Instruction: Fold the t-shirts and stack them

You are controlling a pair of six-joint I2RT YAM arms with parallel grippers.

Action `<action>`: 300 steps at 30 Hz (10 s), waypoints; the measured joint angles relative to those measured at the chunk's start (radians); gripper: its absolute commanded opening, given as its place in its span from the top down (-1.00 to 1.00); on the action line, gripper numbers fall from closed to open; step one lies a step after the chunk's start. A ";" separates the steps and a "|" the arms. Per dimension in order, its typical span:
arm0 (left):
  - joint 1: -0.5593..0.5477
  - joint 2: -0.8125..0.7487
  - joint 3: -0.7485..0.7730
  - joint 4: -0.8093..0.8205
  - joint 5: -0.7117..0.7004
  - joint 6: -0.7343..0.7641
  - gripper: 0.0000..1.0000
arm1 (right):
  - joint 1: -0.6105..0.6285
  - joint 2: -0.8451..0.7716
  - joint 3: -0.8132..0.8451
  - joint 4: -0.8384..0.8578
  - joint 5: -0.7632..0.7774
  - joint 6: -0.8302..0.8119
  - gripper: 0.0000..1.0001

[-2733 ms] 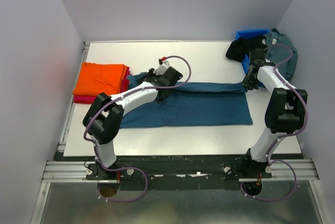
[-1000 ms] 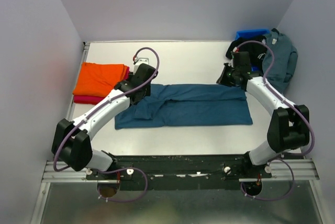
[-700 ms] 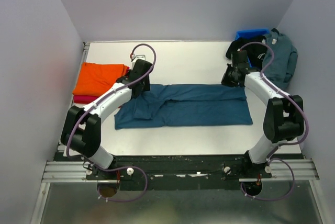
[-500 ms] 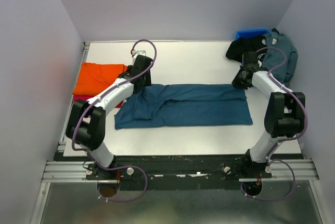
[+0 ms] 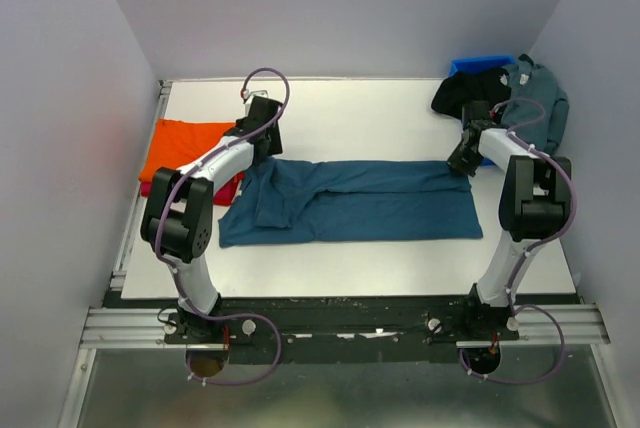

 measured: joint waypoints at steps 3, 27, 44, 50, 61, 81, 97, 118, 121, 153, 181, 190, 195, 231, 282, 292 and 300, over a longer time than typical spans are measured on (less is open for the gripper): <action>0.020 0.021 0.000 0.001 0.021 0.000 -0.25 | -0.029 -0.002 -0.002 -0.040 0.033 0.041 0.99; 0.048 0.064 0.016 0.013 0.145 0.023 -0.22 | 0.161 -0.188 -0.050 0.070 -0.253 -0.099 0.99; 0.057 0.154 0.124 -0.095 0.163 0.042 -0.15 | 0.466 0.163 0.288 0.084 -0.494 -0.109 0.99; 0.057 0.182 0.139 -0.110 0.164 0.045 -0.13 | 0.474 0.248 0.352 0.090 -0.551 -0.110 0.99; 0.058 0.198 0.154 -0.170 0.116 0.066 0.59 | 0.473 0.312 0.338 0.098 -0.583 -0.095 0.99; 0.124 0.172 0.229 -0.300 -0.078 0.069 -0.04 | 0.472 0.309 0.319 0.130 -0.581 -0.064 0.99; 0.128 -0.060 0.095 -0.222 -0.061 0.028 -0.02 | 0.472 0.258 0.245 0.179 -0.574 -0.090 0.99; 0.096 -0.050 -0.119 -0.039 0.234 -0.088 1.00 | 0.642 0.156 0.229 0.292 -0.725 -0.269 0.40; 0.096 0.006 -0.090 -0.050 0.233 -0.087 1.00 | 0.667 0.196 0.267 0.290 -0.748 -0.284 0.39; 0.120 0.085 -0.007 -0.122 0.163 -0.046 1.00 | 0.702 0.199 0.116 0.301 -0.977 -0.372 0.48; 0.113 0.031 -0.030 -0.109 0.207 -0.035 0.92 | 0.702 -0.047 0.019 0.105 -0.662 -0.348 0.77; 0.074 -0.123 -0.095 -0.076 0.201 -0.079 1.00 | 0.695 -0.219 -0.134 0.124 -0.394 -0.280 0.99; 0.064 -0.131 -0.179 -0.058 0.200 -0.130 1.00 | 0.692 -0.387 -0.310 0.114 -0.169 -0.201 0.99; -0.085 0.570 0.701 -0.313 0.170 -0.167 1.00 | 0.894 -0.171 -0.233 -0.061 -0.009 0.103 0.99; -0.124 0.688 0.967 -0.212 0.385 -0.212 0.81 | 0.567 -0.267 -0.355 0.023 -0.068 0.029 0.99; -0.081 0.829 1.082 -0.203 0.317 -0.311 0.81 | 0.565 -0.308 -0.410 0.060 -0.072 0.050 0.99; -0.076 0.897 1.167 -0.168 0.344 -0.382 0.84 | 0.596 -0.379 -0.501 0.119 -0.133 0.102 0.99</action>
